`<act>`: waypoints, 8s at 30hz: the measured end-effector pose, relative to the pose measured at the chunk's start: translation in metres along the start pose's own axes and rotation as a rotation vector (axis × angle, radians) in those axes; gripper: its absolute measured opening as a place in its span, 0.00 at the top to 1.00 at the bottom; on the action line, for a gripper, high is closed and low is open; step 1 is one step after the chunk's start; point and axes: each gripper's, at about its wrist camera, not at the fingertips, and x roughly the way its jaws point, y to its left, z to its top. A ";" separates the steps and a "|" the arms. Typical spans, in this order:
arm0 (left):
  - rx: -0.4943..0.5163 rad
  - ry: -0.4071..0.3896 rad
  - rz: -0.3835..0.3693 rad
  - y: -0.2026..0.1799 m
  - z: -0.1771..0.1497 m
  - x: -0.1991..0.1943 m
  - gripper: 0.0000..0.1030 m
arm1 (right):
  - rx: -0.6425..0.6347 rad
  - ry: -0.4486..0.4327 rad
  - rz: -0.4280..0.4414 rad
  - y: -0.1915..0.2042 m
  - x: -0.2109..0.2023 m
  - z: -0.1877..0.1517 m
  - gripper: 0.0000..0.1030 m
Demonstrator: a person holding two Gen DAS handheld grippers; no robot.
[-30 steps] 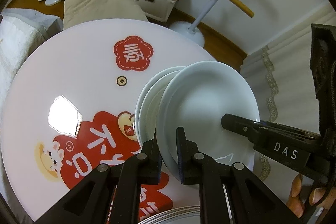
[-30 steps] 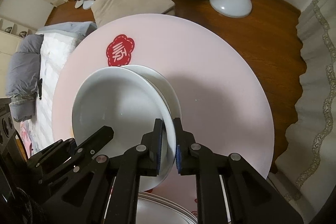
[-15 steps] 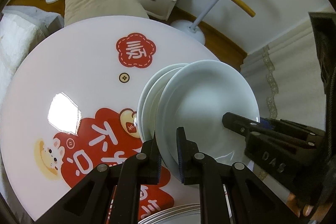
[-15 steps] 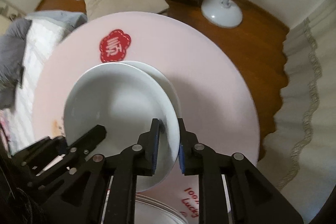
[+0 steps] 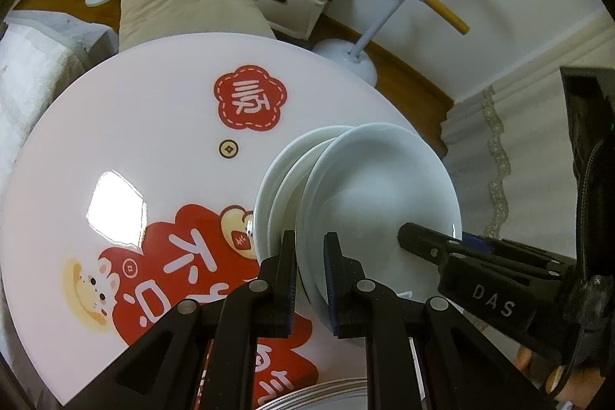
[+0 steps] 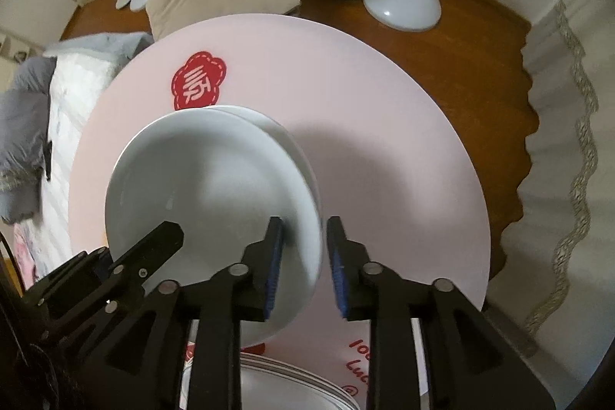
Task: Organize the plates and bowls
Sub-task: 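Open both grippers to release the bowl on the stack, then withdraw both grippers up and move them toward the bowl stack, then lower both grippers and close them on the bowl stack rim, then lift the bowl stack with both grippers and carry it over the plate stack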
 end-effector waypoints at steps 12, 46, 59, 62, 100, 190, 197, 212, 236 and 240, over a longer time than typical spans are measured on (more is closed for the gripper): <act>-0.001 -0.013 -0.004 -0.004 -0.010 -0.021 0.69 | 0.035 -0.038 0.071 -0.010 -0.017 -0.009 0.72; 0.544 -0.078 0.003 -0.005 -0.123 -0.153 0.45 | 0.490 -0.258 0.101 0.007 -0.104 -0.229 0.64; 0.699 -0.091 0.023 -0.009 -0.176 -0.199 0.41 | 0.582 -0.322 0.146 0.030 -0.117 -0.295 0.63; 0.751 -0.091 -0.013 -0.004 -0.164 -0.200 0.41 | 0.634 -0.350 0.115 0.036 -0.120 -0.298 0.63; 1.178 0.043 -0.134 0.022 -0.069 -0.171 0.40 | 1.127 -0.431 0.032 0.106 -0.084 -0.267 0.61; 1.095 0.263 -0.209 -0.027 0.103 0.029 0.80 | 1.219 -0.350 0.153 0.036 0.006 -0.123 0.79; 1.089 0.237 -0.219 -0.022 0.087 0.003 0.80 | 1.197 -0.365 0.159 0.041 -0.006 -0.137 0.79; 1.090 0.170 -0.274 -0.021 0.032 -0.069 0.80 | 1.159 -0.421 0.132 0.058 -0.061 -0.196 0.79; 1.162 0.276 -0.264 -0.065 -0.106 -0.053 0.80 | 1.279 -0.368 0.133 0.023 -0.056 -0.332 0.79; 1.170 0.287 -0.255 -0.069 -0.118 -0.043 0.80 | 1.290 -0.359 0.137 0.020 -0.049 -0.340 0.79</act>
